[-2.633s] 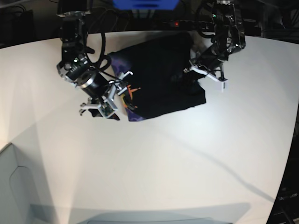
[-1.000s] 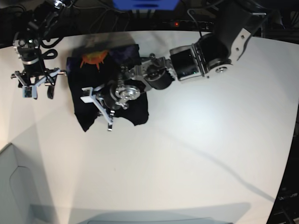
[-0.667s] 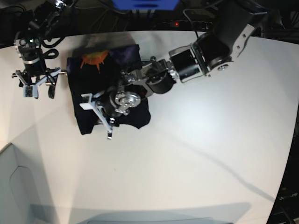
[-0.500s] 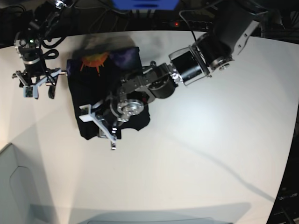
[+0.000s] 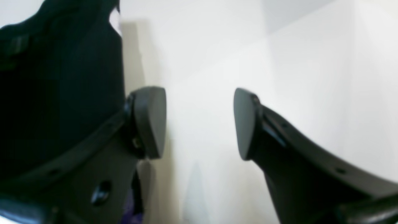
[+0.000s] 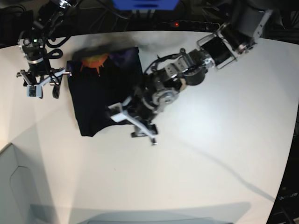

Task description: Fold the T-shirt properly

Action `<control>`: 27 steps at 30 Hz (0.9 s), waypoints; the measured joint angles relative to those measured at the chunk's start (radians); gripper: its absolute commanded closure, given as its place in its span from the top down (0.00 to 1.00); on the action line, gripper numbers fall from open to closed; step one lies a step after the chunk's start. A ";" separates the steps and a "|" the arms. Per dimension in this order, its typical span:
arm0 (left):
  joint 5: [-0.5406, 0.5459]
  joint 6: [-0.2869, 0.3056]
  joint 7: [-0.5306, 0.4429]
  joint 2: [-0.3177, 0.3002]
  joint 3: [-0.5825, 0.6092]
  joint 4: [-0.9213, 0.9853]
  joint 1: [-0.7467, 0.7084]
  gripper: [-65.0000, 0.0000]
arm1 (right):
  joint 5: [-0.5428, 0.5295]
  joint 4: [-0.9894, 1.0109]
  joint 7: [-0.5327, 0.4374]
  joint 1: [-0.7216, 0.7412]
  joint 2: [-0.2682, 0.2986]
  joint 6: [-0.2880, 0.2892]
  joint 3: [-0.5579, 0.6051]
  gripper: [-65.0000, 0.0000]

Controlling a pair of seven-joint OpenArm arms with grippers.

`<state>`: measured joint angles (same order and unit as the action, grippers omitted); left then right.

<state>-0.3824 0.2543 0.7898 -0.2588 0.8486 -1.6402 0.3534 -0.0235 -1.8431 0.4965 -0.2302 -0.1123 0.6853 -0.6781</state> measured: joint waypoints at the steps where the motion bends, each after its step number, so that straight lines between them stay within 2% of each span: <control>1: -0.006 -0.001 0.011 -0.030 -0.066 -0.029 -0.034 0.44 | 0.002 -0.006 0.003 0.000 -0.006 0.000 0.007 0.53; 4: -0.018 -0.008 0.013 -0.080 -0.273 -0.120 -0.151 0.44 | 0.000 -0.015 -0.003 -0.006 -0.013 0.000 0.046 0.53; 7: -0.010 -0.005 0.006 -0.089 -0.453 -0.163 -0.280 0.44 | -0.003 -0.016 -0.006 -0.025 -0.043 0.000 0.059 0.53; 13: -0.020 -0.006 0.014 -0.084 -0.767 -0.199 -0.472 0.44 | -0.003 -0.011 -0.001 -0.065 -0.047 0.000 0.054 0.53; 16: 0.006 -0.008 0.007 -0.079 -0.848 -0.202 -0.529 0.44 | -0.007 -0.011 -0.008 -0.089 -0.048 0.000 0.063 0.53; 20: 0.147 0.002 0.014 -0.079 -0.935 -0.206 -0.584 0.44 | -0.006 -0.010 -0.002 -0.133 -0.048 0.001 0.108 0.50; 27: 0.314 -0.007 0.017 -0.077 -1.122 -0.266 -0.690 0.44 | -0.006 -0.014 -0.010 -0.169 -0.049 0.000 0.122 0.45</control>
<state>-0.0681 0.2474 0.8066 -0.3359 -0.2729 -1.9057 -0.3363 -0.0299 -1.8576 0.4866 -0.3992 -0.1612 0.6853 -0.5556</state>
